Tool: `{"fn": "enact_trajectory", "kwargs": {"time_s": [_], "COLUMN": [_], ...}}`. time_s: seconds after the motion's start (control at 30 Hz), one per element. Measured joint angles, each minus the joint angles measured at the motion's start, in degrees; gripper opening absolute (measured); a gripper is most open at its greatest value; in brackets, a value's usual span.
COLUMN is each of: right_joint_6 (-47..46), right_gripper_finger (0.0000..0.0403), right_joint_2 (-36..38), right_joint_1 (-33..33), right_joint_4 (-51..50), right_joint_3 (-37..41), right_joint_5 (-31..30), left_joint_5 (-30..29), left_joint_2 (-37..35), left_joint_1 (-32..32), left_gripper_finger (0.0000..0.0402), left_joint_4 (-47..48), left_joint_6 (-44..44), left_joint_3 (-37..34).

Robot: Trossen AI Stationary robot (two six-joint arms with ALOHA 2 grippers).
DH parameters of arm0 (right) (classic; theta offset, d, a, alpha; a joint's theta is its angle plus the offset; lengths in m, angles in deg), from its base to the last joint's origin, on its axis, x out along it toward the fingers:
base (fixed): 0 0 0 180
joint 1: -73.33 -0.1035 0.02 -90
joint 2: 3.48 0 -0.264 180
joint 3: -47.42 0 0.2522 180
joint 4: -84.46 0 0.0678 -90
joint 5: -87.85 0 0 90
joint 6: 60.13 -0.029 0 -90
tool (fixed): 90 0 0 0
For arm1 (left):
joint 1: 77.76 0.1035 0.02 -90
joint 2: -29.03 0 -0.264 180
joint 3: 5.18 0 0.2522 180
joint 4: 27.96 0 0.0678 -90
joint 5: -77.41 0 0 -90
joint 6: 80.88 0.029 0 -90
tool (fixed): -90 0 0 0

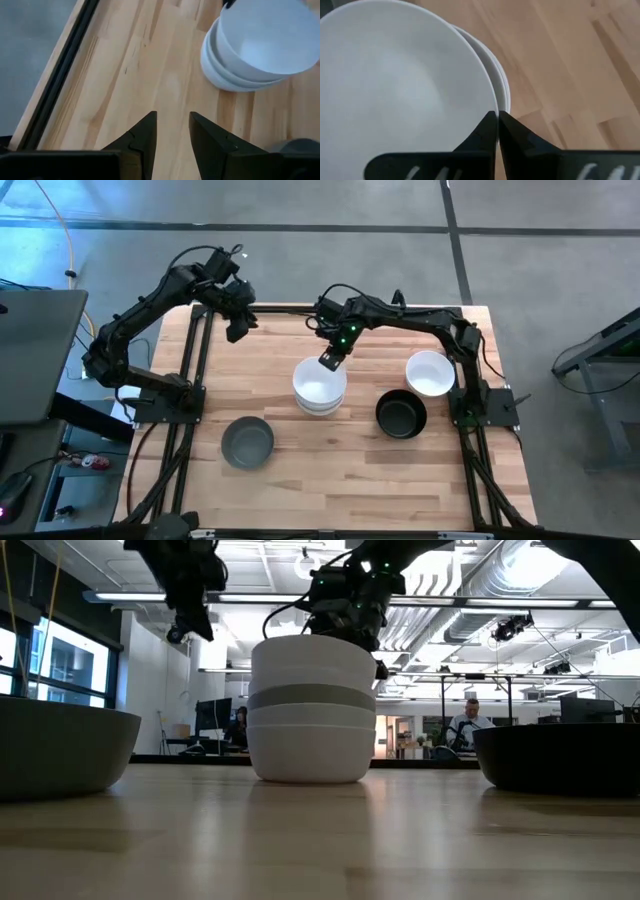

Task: Nest bowls inside each other
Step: Stack the white bowl on top of the white bowl

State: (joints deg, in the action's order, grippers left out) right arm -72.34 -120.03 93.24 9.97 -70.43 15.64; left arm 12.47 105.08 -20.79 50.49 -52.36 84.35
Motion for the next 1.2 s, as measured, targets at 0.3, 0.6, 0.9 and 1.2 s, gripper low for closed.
{"fn": "enact_trajectory", "kwargs": {"time_s": [0.3,0.6,0.9,1.2], "right_joint_6": [-1.3,-1.4,0.6,2.5], "right_gripper_finger": [0.0,0.0,0.0,0.004], "right_joint_2": [-0.1,-1.8,-3.1,-3.1], "right_joint_1": [-1.2,-2.1,-2.4,-2.2], "right_joint_4": [-1.8,-2.4,-1.4,0.0], "right_joint_3": [0.0,0.0,0.0,-0.1], "right_joint_5": [-2.3,-3.8,-4.3,-4.4], "left_joint_5": [0.0,-0.1,0.0,0.0], "left_joint_2": [0.0,-0.2,-0.6,-1.5], "left_joint_1": [0.0,0.0,0.0,0.0], "left_gripper_finger": [0.0104,0.0104,0.0104,0.0104], "left_joint_4": [-5.2,-5.1,-6.4,-8.6], "left_joint_6": [0.0,-1.5,-2.4,-2.4], "left_joint_3": [-3.9,-3.9,-3.9,-3.8]}}
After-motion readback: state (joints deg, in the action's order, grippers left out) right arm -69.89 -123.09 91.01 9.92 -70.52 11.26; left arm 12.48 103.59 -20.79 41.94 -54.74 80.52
